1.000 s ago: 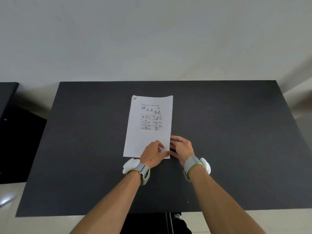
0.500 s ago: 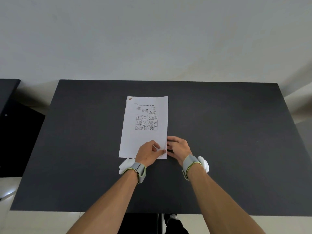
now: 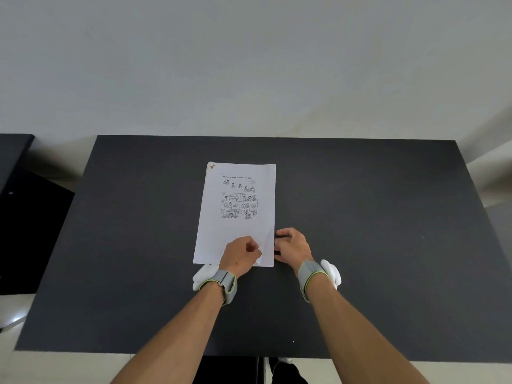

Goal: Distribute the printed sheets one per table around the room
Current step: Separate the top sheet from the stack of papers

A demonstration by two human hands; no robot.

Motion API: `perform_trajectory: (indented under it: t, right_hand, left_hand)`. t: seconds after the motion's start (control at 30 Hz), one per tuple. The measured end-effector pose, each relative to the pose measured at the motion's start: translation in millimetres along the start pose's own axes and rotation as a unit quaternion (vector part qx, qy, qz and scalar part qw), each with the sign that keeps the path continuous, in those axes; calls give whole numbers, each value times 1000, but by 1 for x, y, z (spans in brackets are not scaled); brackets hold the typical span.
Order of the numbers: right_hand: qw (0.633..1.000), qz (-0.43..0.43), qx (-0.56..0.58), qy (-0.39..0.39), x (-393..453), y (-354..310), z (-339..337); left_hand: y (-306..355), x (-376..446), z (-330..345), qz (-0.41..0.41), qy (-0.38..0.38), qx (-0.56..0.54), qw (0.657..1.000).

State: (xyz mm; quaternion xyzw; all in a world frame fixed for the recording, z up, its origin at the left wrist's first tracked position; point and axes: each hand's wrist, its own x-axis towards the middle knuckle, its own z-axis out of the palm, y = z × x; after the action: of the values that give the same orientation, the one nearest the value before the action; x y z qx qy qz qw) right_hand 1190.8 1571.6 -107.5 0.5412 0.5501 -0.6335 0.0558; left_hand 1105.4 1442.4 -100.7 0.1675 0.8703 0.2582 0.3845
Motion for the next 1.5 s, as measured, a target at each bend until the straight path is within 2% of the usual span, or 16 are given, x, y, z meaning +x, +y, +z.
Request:
perform_trajectory:
  t: [0.27, 0.5, 0.8, 1.1, 1.27, 1.5]
  right_hand:
    - [971, -112, -201, 67, -9, 4, 8]
    - [958, -141, -228, 101, -14, 9, 15]
    - [976, -140, -135, 93, -17, 7, 16]
    - [993, -77, -30, 80, -15, 5, 23]
    - [995, -61, -21, 78, -12, 8, 25]
    - [997, -24, 66, 16, -10, 10, 23]
  left_hand:
    - [-3, 0, -4, -26, 11, -19, 999]
    - [-3, -2, -7, -25, 20, -14, 999]
    - [-3, -6, -9, 2, 27, -8, 1000]
    - [-7, -16, -11, 96, 17, 29, 995]
    - [-9, -15, -10, 78, 11, 15, 997]
    - [-4, -14, -8, 55, 21, 9, 998]
